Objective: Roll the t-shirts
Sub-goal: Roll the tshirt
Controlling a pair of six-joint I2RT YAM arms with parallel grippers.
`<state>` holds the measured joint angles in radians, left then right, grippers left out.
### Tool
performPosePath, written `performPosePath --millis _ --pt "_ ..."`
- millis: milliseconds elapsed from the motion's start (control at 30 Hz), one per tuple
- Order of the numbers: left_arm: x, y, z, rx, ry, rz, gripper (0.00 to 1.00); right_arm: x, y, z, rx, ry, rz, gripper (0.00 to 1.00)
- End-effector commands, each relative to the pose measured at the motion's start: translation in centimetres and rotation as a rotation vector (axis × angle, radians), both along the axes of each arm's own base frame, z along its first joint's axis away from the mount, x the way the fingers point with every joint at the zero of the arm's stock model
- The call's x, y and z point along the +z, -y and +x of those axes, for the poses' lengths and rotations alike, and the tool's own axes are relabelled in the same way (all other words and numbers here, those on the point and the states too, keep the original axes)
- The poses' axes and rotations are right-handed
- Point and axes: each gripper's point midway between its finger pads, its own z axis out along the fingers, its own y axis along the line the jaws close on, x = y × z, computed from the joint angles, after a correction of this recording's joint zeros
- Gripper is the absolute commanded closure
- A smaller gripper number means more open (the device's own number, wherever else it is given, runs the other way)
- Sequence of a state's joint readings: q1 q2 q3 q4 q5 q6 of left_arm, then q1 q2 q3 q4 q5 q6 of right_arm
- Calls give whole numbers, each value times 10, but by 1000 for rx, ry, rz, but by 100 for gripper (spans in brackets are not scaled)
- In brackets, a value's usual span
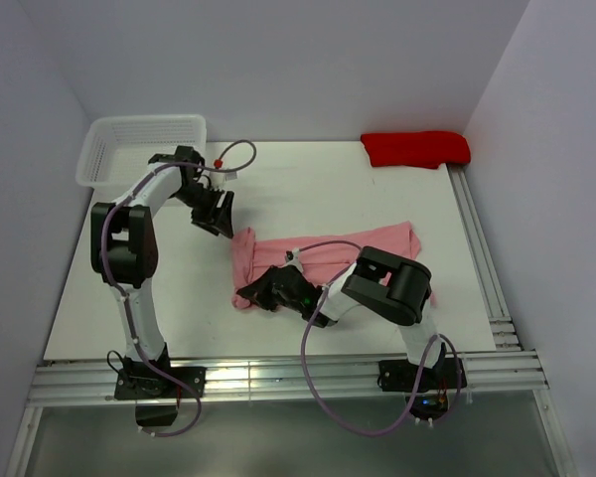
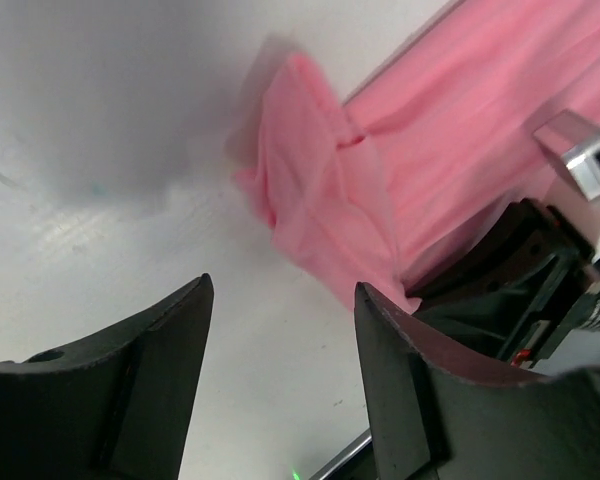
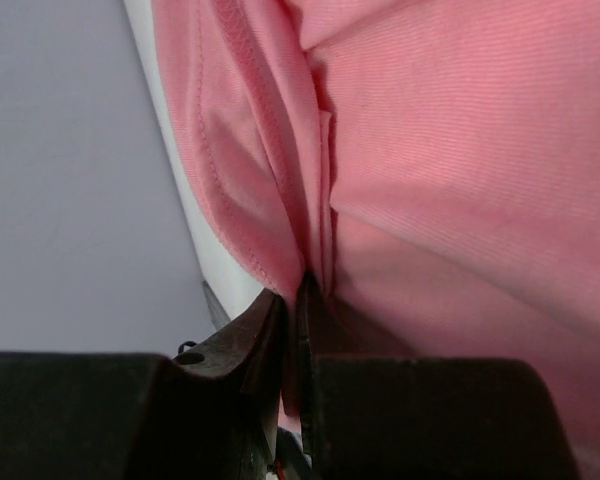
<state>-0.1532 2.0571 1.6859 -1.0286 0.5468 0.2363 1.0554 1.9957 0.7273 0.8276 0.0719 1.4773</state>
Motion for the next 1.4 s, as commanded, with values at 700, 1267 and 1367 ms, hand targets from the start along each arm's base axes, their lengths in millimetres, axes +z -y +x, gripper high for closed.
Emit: performPosePath --millis 700,1267,1367 --pt "-45 21 -10 111 -28 -75 66 -3 5 3 -5 -10 -61 96" --pt "-23 11 -9 67 48 289 100 -1 29 -1 15 9 -555 43" --pt "-24 11 -12 63 34 311 100 6 32 -2 -3 17 -624 43"
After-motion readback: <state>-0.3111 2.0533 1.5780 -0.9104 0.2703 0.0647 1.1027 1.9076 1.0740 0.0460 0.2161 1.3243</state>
